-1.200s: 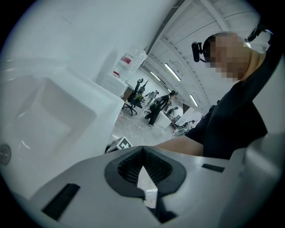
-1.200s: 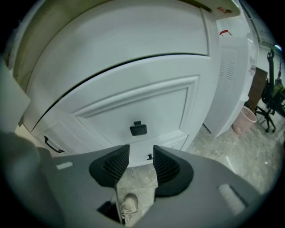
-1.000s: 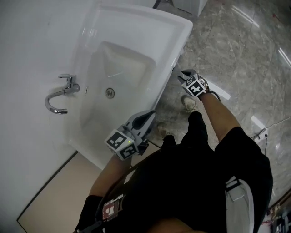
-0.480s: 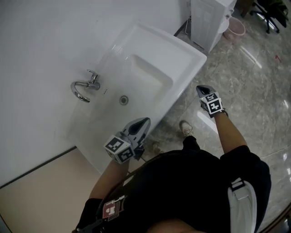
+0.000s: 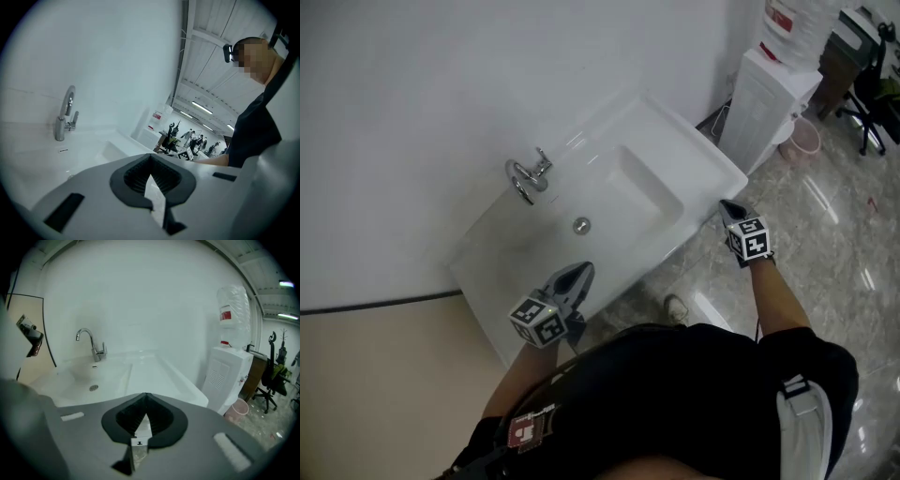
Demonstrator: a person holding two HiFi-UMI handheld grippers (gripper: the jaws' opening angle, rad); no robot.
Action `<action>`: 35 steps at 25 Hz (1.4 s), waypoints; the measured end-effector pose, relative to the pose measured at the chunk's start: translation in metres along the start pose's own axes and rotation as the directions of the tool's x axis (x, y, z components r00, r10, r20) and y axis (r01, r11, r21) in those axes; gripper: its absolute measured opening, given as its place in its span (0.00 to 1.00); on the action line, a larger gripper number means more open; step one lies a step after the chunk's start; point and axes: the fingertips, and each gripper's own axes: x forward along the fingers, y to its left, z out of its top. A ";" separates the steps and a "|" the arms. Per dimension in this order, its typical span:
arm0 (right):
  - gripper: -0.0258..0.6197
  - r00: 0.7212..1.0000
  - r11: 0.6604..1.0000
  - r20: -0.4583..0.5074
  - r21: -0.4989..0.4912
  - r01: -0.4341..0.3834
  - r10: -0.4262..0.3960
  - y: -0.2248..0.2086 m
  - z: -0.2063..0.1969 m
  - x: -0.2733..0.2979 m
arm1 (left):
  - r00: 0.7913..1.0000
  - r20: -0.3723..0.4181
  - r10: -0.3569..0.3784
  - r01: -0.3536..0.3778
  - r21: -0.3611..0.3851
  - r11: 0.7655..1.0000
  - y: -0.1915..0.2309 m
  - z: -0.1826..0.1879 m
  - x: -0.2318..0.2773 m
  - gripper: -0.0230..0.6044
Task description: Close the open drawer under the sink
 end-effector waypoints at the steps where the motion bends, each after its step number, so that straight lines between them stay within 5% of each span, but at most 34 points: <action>1: 0.04 1.000 1.000 0.002 -0.013 -0.006 0.006 0.006 0.010 0.000 | 1.000 0.022 0.020 -0.019 -0.002 1.000 0.006 0.006 -0.012 0.02; 8: 0.04 0.995 0.992 0.046 -0.087 -0.087 0.091 0.072 0.088 0.013 | 0.965 0.193 0.175 -0.171 -0.040 0.985 0.054 0.039 -0.107 0.02; 19: 0.04 0.965 0.957 0.063 -0.159 -0.241 0.253 0.240 0.176 0.044 | 0.843 0.373 0.388 -0.363 -0.138 0.921 0.128 0.046 -0.279 0.02; 35: 0.04 0.843 0.832 0.092 -0.249 -0.497 0.531 0.476 0.253 0.044 | 0.748 0.447 0.491 -0.465 -0.175 0.868 0.165 0.046 -0.439 0.02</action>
